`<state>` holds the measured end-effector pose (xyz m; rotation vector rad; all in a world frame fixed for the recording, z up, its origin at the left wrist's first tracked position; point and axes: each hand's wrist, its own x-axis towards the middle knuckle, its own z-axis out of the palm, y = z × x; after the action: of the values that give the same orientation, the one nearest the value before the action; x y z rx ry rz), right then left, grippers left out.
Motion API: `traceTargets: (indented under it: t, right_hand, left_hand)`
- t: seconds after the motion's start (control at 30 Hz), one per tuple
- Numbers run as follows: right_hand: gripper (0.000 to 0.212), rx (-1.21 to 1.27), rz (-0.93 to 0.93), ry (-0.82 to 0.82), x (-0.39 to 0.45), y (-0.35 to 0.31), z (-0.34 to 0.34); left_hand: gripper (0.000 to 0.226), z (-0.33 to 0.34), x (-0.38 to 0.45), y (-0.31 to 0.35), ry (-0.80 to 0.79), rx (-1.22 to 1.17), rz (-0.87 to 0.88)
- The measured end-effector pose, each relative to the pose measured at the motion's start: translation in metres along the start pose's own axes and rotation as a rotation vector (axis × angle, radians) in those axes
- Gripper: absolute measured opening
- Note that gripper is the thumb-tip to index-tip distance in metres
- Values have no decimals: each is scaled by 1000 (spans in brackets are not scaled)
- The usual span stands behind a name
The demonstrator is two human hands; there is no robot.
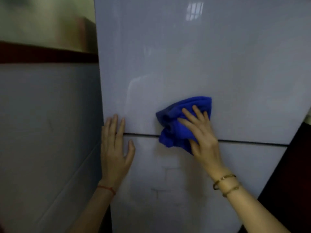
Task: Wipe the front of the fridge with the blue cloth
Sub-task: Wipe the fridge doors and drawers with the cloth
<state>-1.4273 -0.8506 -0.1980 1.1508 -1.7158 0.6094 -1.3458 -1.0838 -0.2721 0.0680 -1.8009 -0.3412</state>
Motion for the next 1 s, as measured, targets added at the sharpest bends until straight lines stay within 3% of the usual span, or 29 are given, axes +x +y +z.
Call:
traceTargets:
  t: [0.1, 0.27, 0.37, 0.53, 0.6, 0.7, 0.77, 0.87, 1.0]
  right_hand:
    - [36, -46, 53, 71, -26, -15, -6]
    - [46, -313, -45, -109, -84, -25, 62]
    - [43, -390, -114, -121, -141, -27, 105]
    - [76, -444, -281, -253, -255, -15, 132]
    - [79, -435, -240, -200, -250, -2, 126]
    - [49, -342, -49, 4, -185, -4, 112]
    - [45, -254, 71, 60, -147, -13, 111]
    - [54, -280, -39, 17, -149, -26, 127]
    - [55, -352, -202, -126, -231, -24, 155]
  left_hand:
    - [64, 4, -43, -5, -17, -6, -48]
    - [64, 19, -85, -18, -58, 42, -84]
    - [61, 28, -98, -29, -53, 73, -60]
    - [63, 41, -119, -46, -18, 100, -41]
    - [62, 42, -125, -48, -5, 98, -38]
    - [63, 42, -130, -43, 28, 81, -92]
    - [64, 44, -133, -39, 38, 69, -141]
    - [64, 47, -136, -41, 49, 43, -150]
    - [67, 54, -145, -52, 61, 32, -128]
